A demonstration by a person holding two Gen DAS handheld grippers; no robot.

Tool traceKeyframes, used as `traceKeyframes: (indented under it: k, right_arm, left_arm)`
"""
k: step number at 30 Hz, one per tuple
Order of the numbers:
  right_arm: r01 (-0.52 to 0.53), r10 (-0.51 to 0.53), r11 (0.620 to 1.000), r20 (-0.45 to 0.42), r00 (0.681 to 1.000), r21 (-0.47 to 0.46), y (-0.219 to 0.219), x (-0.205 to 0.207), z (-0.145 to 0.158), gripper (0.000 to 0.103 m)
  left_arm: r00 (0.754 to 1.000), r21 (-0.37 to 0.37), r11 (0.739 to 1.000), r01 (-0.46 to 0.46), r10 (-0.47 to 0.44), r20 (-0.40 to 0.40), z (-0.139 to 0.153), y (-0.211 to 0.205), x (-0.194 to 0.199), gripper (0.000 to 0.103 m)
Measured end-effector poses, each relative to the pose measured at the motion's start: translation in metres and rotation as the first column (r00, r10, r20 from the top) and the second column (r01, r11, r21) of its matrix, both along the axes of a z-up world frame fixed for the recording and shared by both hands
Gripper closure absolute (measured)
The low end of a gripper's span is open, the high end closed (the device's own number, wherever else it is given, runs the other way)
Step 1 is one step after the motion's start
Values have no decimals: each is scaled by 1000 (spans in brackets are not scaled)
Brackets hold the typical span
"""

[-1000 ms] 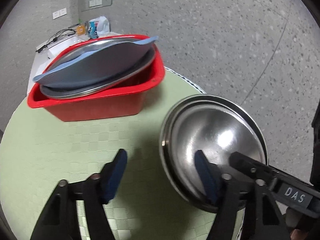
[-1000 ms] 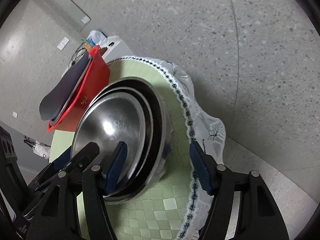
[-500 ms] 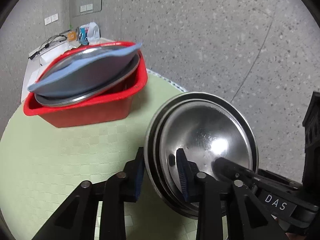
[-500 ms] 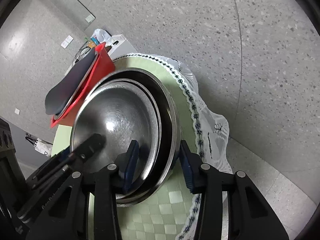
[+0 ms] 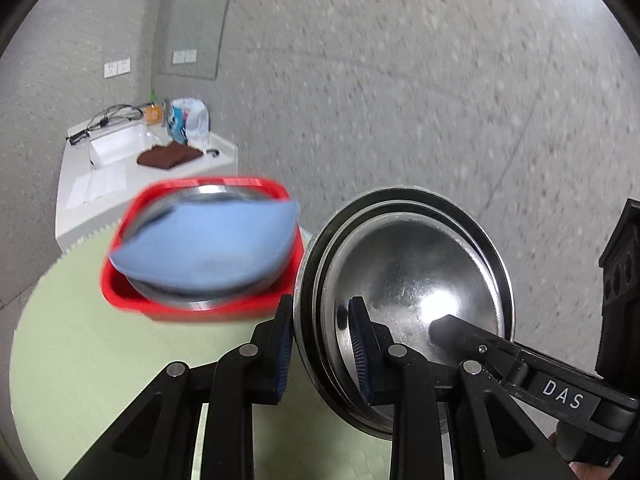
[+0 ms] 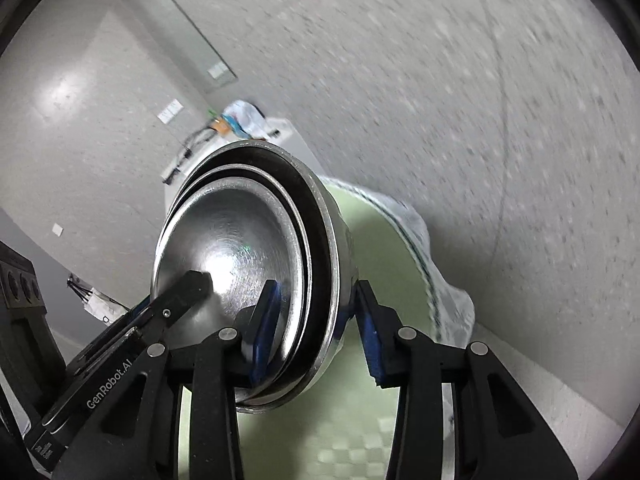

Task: Organize plates and bowls
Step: 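Carry the bowl stack with both grippers and lower it onto the blue plate in the basin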

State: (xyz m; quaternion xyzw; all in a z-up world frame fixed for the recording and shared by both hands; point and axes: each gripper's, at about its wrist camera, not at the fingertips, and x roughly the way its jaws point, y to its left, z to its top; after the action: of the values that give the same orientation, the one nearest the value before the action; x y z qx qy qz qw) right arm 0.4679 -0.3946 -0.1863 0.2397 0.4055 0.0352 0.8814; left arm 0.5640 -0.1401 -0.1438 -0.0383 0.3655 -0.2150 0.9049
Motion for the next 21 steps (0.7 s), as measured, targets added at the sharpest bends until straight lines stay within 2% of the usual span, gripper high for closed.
traceKeyframes:
  k: [5, 9, 15, 21]
  right_arm:
    - [-55, 56, 998, 33, 998, -11, 24, 38, 27, 64]
    - [-106, 106, 994, 29, 994, -22, 52, 74, 37, 64]
    - [-166, 164, 986, -35, 986, -32, 92, 126, 23, 64]
    - [-187, 183, 982, -119, 976, -27, 105, 158, -8, 64]
  left_arm:
    - [998, -26, 998, -58, 59, 14, 22, 35, 27, 80]
    - [994, -28, 994, -105, 105, 1, 27, 65, 57, 80]
    - [984, 2, 988, -158, 157, -85, 8, 85, 111, 79]
    - [970, 42, 985, -169, 174, -168, -17, 90, 152, 79]
